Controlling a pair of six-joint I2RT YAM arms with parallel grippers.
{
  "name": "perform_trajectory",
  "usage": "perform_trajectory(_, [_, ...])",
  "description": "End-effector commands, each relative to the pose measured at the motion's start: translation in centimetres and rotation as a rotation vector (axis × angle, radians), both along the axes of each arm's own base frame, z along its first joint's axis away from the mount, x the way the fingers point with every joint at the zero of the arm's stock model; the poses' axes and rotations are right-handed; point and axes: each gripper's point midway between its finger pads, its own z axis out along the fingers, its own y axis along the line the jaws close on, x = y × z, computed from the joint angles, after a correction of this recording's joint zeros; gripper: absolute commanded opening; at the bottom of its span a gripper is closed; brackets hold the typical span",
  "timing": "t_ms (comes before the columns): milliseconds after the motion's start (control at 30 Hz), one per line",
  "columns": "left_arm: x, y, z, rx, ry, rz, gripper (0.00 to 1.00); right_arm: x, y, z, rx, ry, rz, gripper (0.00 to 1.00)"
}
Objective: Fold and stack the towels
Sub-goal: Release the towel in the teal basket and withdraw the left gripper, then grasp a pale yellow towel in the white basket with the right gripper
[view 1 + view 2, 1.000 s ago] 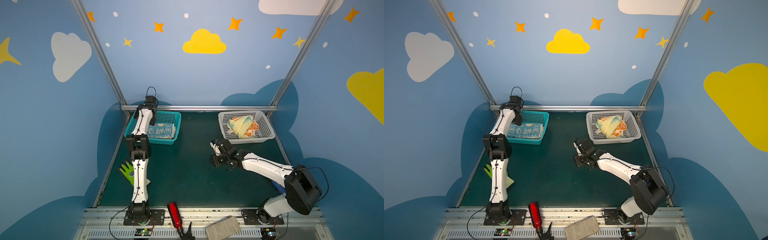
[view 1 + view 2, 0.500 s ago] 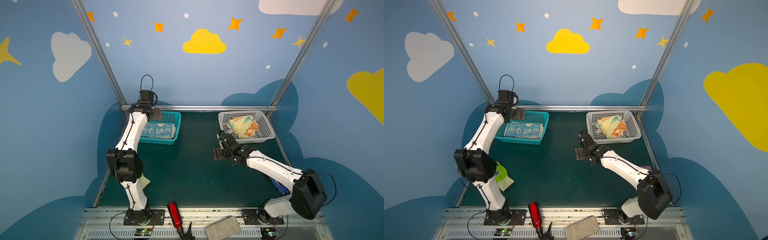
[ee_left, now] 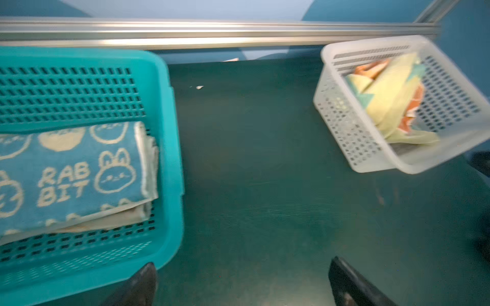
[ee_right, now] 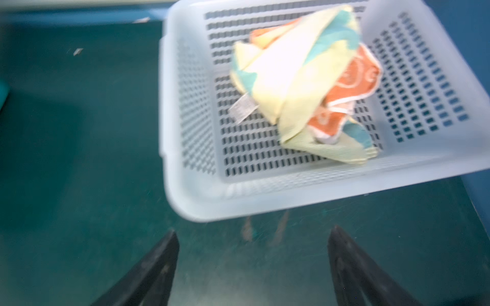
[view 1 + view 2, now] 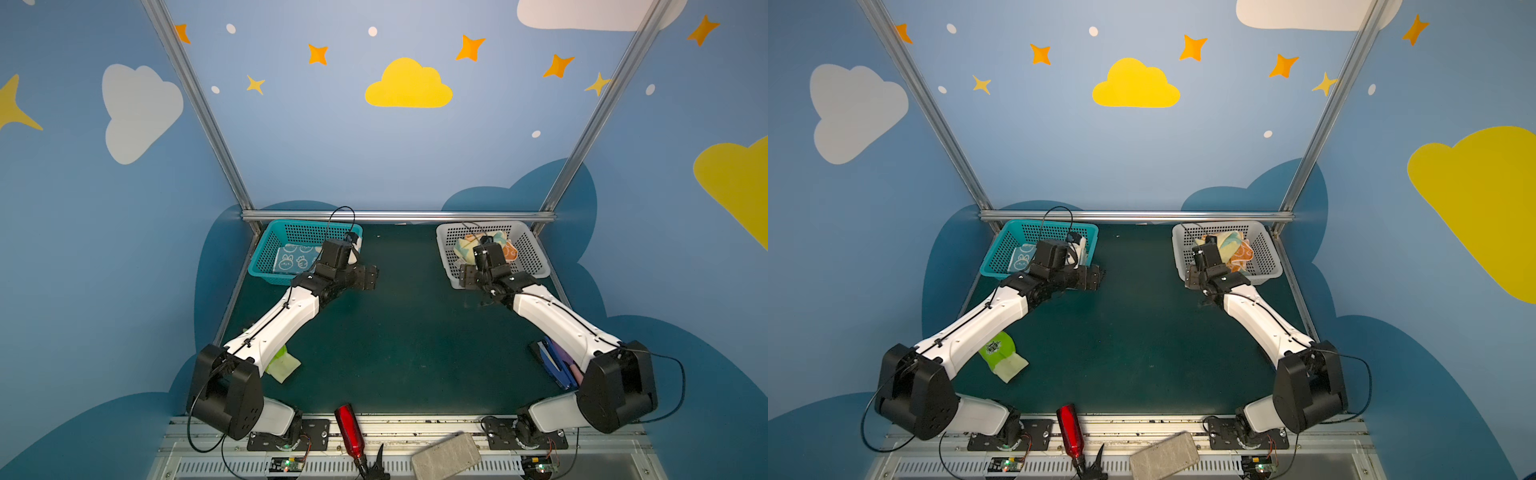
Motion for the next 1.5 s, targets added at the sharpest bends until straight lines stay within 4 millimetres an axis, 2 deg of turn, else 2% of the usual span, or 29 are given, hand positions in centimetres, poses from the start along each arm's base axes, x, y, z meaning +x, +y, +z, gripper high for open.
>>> perform_trajectory(0, [-1.0,-2.8,0.7,-0.065,0.000,-0.055,1.00,2.8,-1.3,0.5,0.114,-0.056,-0.098,0.80])
perform_trajectory(167, [-2.7,-4.9,-0.7,-0.119,0.043,-0.095,1.00,6.3,-2.8,-0.2,0.184,-0.081,-0.142,0.80])
perform_trajectory(300, [-3.7,-5.7,-1.5,-0.157,0.051,-0.115,1.00,8.8,-3.7,-1.2,0.217,-0.077,-0.162,0.77])
perform_trajectory(367, [-3.9,-5.9,-1.9,-0.156,0.060,-0.118,1.00,10.2,-4.0,-1.3,0.229,-0.090,-0.165,0.73])
perform_trajectory(500, [-3.8,-6.5,-2.4,-0.144,0.074,-0.129,1.00,13.0,-4.0,-2.0,0.237,-0.095,-0.144,0.57])
perform_trajectory(600, [-3.5,-6.8,-2.9,-0.135,0.085,-0.134,1.00,14.5,-4.4,-2.6,0.212,-0.083,-0.163,0.53])
perform_trajectory(767, [-3.0,-7.3,-3.8,-0.099,0.108,-0.149,1.00,16.0,-5.7,-4.2,0.198,-0.075,-0.218,0.53])
perform_trajectory(1000, [-2.4,-7.7,-4.8,-0.069,0.129,-0.160,1.00,17.6,-5.6,-6.7,0.227,-0.050,-0.200,0.49])
perform_trajectory(1133, [-2.3,-8.4,-5.2,-0.075,0.151,-0.191,1.00,18.5,-4.2,-7.6,0.277,-0.048,-0.134,0.36])
perform_trajectory(1233, [-2.2,-8.6,-5.6,-0.069,0.167,-0.196,1.00,19.0,-2.4,-7.4,0.331,-0.063,-0.032,0.17])
perform_trajectory(1300, [-2.2,-8.7,-6.1,-0.065,0.177,-0.200,1.00,19.2,-1.4,-7.1,0.354,-0.078,0.026,0.01])
perform_trajectory(1400, [-2.4,-8.7,-6.4,-0.064,0.184,-0.207,1.00,19.0,-1.3,-6.0,0.367,-0.105,0.030,0.00])
perform_trajectory(1467, [-2.5,-8.6,-6.5,-0.064,0.184,-0.206,1.00,18.6,-1.3,-4.6,0.360,-0.134,0.044,0.00])
